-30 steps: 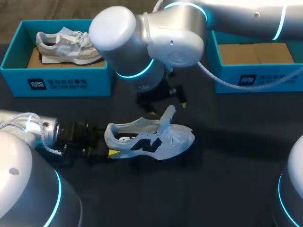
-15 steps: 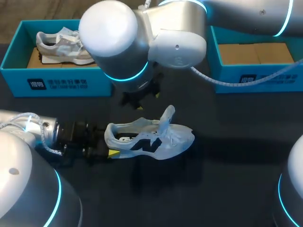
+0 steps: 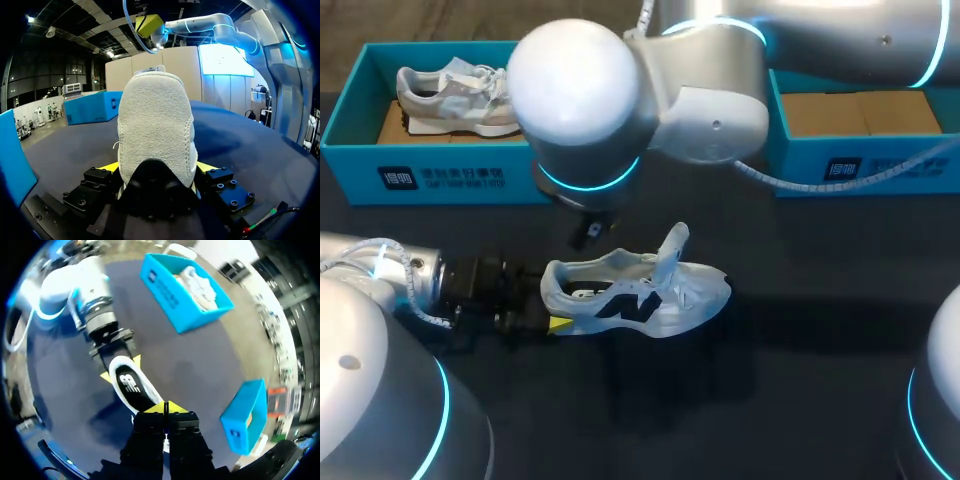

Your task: Take the shoe out of the shoebox, open the shoe tongue, remove and reinsert the insole, then place the shoe into the shoebox

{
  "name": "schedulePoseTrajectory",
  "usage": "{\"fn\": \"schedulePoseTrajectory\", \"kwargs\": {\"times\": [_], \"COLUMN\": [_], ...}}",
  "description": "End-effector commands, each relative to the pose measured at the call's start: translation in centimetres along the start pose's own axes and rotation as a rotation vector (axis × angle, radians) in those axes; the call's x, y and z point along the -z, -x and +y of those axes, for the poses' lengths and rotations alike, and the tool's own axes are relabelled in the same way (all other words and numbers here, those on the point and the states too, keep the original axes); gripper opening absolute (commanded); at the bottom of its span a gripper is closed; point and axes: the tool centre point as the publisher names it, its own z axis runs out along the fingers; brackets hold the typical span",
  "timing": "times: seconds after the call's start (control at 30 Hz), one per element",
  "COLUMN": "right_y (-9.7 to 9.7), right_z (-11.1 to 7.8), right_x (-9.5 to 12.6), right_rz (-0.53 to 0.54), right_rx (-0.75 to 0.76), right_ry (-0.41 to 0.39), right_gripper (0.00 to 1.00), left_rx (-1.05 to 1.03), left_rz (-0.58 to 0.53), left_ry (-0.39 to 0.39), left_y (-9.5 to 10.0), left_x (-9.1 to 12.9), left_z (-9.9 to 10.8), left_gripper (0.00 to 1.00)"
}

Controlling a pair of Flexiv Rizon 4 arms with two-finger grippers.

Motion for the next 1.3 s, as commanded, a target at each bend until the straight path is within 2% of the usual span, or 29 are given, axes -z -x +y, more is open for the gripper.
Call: {"fn": "schedulePoseTrajectory", "kwargs": {"times": [0.03,0.2,0.3,0.53,0.9,1.1,1.3], "right_y": [0.7,0.7,0.4,-0.7,-2.5,-3.5,-3.8], "right_z": [-1.0,-1.0,-1.5,-1.5,-0.8,-0.3,-0.1], "right_x": [-0.3,-0.3,-0.7,-2.5,-6.3,-7.6,-8.6], "right_rz": [0.042,0.042,0.058,0.096,0.186,0.232,0.251], "right_rx": [0.065,0.065,0.125,0.285,0.395,0.451,0.483], "right_ry": [0.06,0.06,0.06,0.005,-0.056,-0.069,-0.099], "right_gripper": [0.0,0.0,0.0,0.0,0.0,0.0,0.0], "left_rx": [-0.001,-0.001,-0.001,-0.001,-0.001,-0.001,-0.001], "left_rz": [-0.001,-0.001,-0.001,-0.001,-0.001,-0.001,-0.001], "left_ry": [0.001,0.001,0.001,0.001,0.001,0.001,0.001], "left_y": [-0.1,-0.1,-0.1,-0.1,-0.1,-0.1,-0.1], "left_x": [0.2,0.2,0.2,0.2,0.2,0.2,0.2], "left_z": [0.4,0.4,0.4,0.4,0.4,0.4,0.4], "left_gripper": [0.0,0.0,0.0,0.0,0.0,0.0,0.0]}}
